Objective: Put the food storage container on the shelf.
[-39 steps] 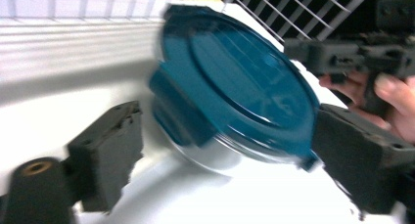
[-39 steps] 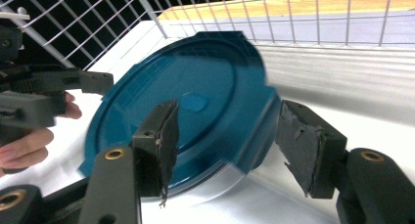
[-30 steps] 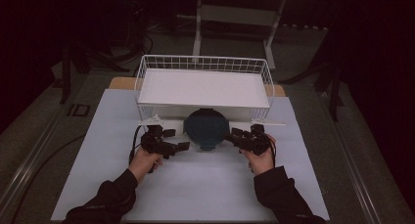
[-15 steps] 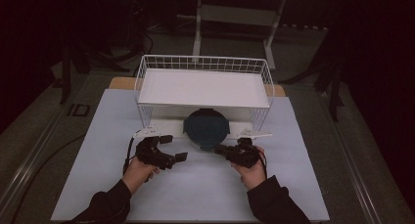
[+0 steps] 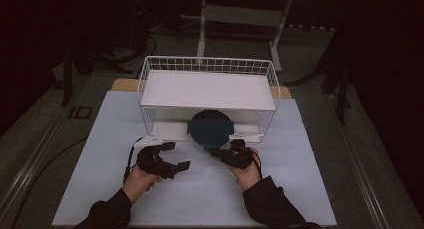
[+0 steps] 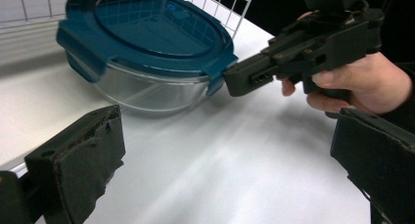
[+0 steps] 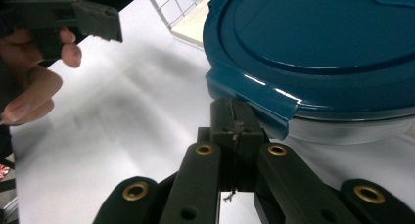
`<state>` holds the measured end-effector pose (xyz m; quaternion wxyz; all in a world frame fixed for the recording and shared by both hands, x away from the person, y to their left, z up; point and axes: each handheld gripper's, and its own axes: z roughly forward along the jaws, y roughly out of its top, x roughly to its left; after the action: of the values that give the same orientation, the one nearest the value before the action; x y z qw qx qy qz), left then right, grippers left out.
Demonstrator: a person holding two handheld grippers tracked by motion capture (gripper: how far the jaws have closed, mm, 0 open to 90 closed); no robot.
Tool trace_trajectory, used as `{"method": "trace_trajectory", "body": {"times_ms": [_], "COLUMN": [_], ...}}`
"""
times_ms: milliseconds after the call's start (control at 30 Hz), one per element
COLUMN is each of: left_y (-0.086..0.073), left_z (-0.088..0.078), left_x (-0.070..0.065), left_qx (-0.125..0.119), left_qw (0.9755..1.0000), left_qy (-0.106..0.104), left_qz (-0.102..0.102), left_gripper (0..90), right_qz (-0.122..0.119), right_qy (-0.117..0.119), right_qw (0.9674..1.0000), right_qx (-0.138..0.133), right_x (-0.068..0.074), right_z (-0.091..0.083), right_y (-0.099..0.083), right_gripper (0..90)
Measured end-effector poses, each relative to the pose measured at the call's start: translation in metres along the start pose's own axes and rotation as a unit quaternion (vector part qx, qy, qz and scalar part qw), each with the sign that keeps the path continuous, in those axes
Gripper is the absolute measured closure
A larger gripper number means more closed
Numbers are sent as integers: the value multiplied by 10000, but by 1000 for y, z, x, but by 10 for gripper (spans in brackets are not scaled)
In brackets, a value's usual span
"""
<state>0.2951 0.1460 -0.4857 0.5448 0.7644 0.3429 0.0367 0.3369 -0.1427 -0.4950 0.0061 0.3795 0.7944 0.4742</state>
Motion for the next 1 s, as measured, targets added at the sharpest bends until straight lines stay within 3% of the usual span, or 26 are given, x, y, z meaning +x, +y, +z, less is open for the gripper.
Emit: {"method": "trace_trajectory", "body": {"times_ms": [833, 1000], "left_y": [-2, -2], "left_z": [-3, -2], "left_x": [3, 4], "left_qx": [-103, -97], "left_qw": [9999, 9999], "left_qy": [49, 46], "left_qz": [48, 31], "left_gripper": [0, 0], "right_qz": [174, 113], "right_qy": [-392, -378], "right_qw": [9989, 9991], "right_qx": [-194, -160], "right_x": [-30, -27], "right_z": [24, 27], "right_y": [32, 34], "right_gripper": [900, 900]}}
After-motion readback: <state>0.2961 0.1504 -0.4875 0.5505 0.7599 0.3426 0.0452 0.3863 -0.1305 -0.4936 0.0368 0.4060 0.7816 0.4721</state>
